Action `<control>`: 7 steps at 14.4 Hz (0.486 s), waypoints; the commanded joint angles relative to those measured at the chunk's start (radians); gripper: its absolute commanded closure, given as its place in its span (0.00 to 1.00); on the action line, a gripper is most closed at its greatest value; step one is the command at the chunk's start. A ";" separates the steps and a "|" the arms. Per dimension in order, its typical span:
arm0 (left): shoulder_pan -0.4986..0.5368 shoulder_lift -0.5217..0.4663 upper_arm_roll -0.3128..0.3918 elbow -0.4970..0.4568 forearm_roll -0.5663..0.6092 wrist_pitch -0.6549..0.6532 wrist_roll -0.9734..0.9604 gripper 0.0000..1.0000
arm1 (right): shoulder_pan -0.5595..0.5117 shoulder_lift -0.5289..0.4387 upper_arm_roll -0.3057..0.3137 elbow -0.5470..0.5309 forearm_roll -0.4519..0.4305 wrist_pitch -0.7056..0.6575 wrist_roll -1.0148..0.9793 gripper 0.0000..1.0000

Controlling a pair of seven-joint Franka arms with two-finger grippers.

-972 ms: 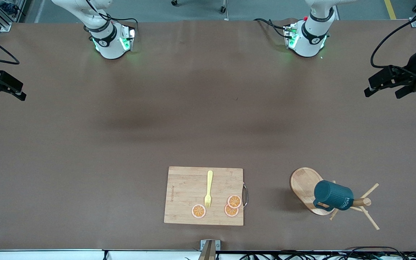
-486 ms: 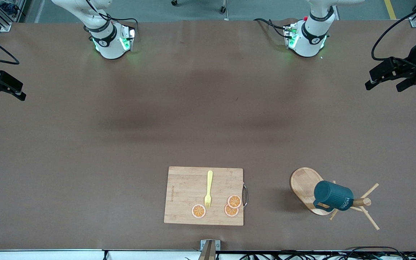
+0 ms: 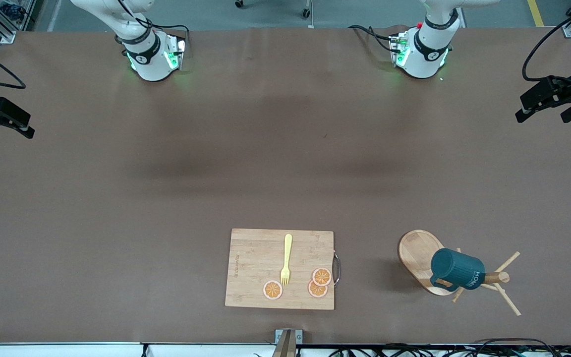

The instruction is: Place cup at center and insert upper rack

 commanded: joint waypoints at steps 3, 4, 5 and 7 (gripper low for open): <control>0.022 -0.018 -0.025 -0.019 0.021 0.016 0.030 0.00 | -0.002 -0.026 0.001 -0.027 0.002 0.015 0.000 0.00; 0.023 -0.018 -0.025 -0.019 0.040 0.016 0.040 0.00 | -0.002 -0.026 0.001 -0.025 0.002 0.013 0.000 0.00; 0.025 -0.018 -0.027 -0.020 0.050 0.016 0.068 0.00 | -0.002 -0.026 0.001 -0.025 0.002 0.012 0.000 0.00; 0.025 -0.017 -0.022 -0.022 0.052 0.016 0.120 0.00 | -0.002 -0.026 0.001 -0.025 0.002 0.015 -0.002 0.00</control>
